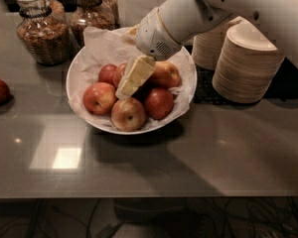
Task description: Pick apple from white bowl
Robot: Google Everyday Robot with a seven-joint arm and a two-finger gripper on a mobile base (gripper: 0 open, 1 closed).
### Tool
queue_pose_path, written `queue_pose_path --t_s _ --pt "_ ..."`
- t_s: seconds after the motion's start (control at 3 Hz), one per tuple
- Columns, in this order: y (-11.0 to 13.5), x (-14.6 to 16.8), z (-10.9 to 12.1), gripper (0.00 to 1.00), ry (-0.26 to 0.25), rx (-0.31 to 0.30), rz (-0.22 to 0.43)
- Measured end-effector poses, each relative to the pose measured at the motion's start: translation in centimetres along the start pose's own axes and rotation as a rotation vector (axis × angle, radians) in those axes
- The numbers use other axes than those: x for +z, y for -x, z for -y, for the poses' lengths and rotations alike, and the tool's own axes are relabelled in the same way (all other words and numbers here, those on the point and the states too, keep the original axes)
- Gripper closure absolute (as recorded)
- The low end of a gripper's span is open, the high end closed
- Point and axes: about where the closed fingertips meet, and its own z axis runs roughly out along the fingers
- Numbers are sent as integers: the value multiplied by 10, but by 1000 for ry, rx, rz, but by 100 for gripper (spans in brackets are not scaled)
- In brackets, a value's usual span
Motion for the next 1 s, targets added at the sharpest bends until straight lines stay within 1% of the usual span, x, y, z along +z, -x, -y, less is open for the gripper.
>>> queue_pose_path --t_s 0.33,0.67,1.0 --pt "-7 5 5 10 5 32 9" --pt "-14 7 7 14 12 50 7" --pt "-23 6 6 16 16 70 -3"
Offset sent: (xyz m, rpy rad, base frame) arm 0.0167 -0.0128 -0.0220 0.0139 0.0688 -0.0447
